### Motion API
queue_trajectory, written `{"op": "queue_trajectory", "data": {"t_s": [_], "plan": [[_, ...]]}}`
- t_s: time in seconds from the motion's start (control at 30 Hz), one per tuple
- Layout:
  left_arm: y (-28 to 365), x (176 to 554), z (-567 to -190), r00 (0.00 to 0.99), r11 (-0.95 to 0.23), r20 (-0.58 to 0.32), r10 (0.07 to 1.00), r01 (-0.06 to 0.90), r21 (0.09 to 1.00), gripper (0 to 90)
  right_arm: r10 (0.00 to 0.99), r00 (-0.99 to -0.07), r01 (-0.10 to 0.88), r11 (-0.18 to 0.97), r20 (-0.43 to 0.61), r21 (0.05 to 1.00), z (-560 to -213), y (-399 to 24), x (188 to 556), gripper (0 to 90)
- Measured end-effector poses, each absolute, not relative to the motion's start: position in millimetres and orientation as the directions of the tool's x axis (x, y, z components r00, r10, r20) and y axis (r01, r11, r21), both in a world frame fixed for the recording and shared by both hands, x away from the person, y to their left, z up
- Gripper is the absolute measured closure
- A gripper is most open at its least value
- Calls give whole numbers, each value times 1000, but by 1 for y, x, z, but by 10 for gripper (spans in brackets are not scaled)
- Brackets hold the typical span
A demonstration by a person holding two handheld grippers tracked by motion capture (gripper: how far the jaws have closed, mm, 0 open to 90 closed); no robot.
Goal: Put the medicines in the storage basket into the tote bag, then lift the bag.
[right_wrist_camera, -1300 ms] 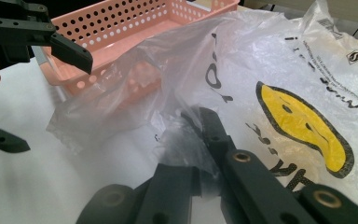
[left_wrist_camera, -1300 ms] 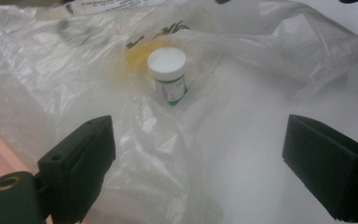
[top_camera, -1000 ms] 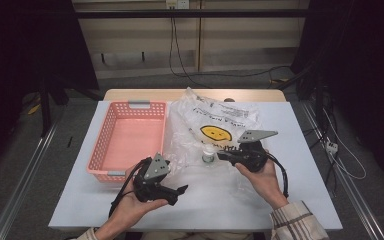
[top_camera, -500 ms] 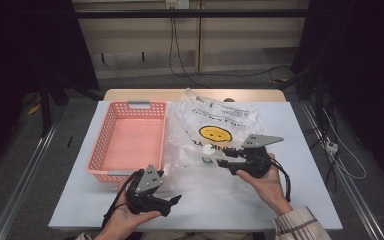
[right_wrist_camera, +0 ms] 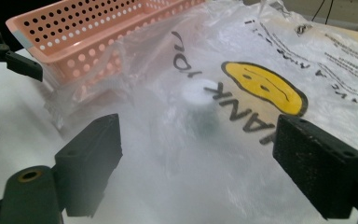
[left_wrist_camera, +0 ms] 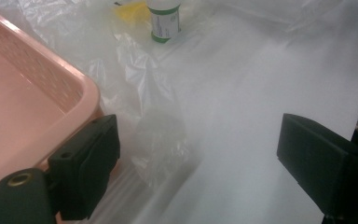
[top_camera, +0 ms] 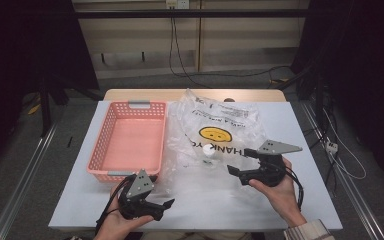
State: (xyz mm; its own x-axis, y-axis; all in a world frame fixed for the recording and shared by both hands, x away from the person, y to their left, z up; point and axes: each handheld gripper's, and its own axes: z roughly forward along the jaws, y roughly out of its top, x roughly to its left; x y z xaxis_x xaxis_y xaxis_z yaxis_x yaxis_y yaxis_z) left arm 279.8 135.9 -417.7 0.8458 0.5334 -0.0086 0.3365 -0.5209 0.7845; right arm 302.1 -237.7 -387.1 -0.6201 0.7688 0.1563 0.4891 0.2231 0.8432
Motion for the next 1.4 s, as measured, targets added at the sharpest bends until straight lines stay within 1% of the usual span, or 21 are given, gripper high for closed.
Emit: {"op": "queue_trajectory", "data": {"t_s": [0.33,0.47,0.57,0.67,0.77,0.97,1.03,1.17,1.27,1.4], "plan": [[141,281,-422,821,-491,-17,571,358,794,138,809,-569,495,199,143,846,-392,-256,286,158],[141,283,-425,826,-504,-19,564,362,785,153,822,-553,504,203,134,839,-396,-262,281,147],[142,284,-427,826,-505,-19,563,362,783,161,813,-567,503,213,134,837,-399,-266,277,123],[142,285,-429,825,-499,-37,564,376,781,166,815,-564,511,219,131,831,-404,-268,273,122],[140,285,-430,833,-517,-25,552,366,774,170,820,-558,518,224,128,825,-407,-270,268,122],[139,286,-433,826,-522,-9,564,365,771,175,818,-561,534,244,124,809,-413,-274,256,123],[138,286,-434,822,-524,-8,570,370,767,175,812,-574,531,264,112,805,-415,-272,250,135],[136,287,-436,827,-540,-3,563,370,756,188,806,-580,562,291,118,775,-423,-270,244,167],[135,289,-438,831,-547,-3,557,369,751,209,794,-598,580,333,111,743,-429,-266,244,228],[132,292,-442,835,-565,0,551,372,737,235,771,-625,606,378,125,700,-440,-258,248,273]]}}
